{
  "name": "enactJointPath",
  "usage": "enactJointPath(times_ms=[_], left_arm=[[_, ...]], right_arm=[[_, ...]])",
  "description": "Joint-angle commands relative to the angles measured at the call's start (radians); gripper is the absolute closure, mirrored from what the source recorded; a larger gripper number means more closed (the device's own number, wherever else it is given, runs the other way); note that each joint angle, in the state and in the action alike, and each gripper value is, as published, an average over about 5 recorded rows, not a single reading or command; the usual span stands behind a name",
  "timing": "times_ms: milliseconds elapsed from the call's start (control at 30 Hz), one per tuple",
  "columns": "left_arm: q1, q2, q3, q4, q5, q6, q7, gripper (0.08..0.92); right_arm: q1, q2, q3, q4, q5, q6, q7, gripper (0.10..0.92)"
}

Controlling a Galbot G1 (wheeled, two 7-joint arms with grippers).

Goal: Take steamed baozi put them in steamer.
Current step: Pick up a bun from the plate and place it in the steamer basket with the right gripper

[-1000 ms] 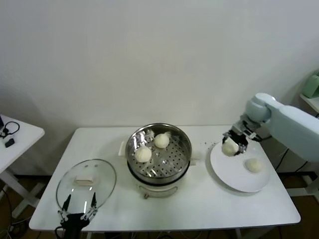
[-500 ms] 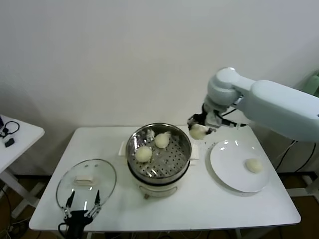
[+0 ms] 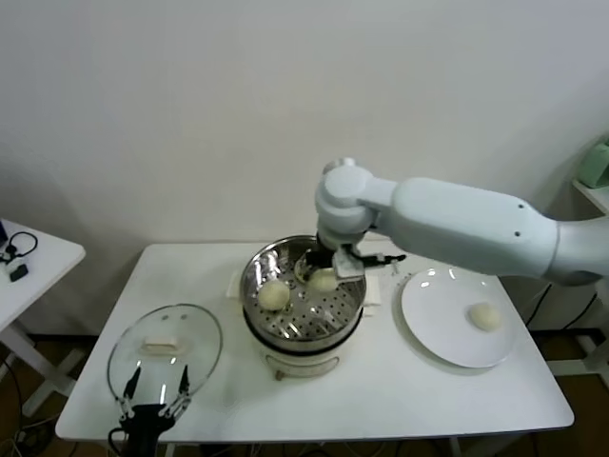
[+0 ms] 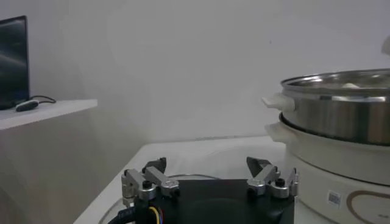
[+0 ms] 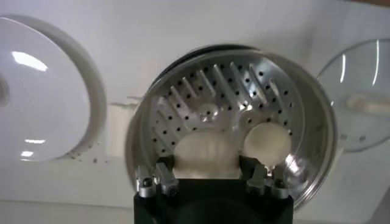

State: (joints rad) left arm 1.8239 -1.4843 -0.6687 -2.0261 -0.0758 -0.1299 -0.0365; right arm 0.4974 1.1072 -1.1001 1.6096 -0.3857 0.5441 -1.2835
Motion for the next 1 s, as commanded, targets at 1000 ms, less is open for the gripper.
enactJointPath(times_ms=[1000], left_arm=[[-0.004,-0.017,0.004,0.022,0.001,0.000,-0.001,0.177]], right_arm=[[-0.142,0.031,-0.042,0.023,-0.104,0.113,0.032,0.321]])
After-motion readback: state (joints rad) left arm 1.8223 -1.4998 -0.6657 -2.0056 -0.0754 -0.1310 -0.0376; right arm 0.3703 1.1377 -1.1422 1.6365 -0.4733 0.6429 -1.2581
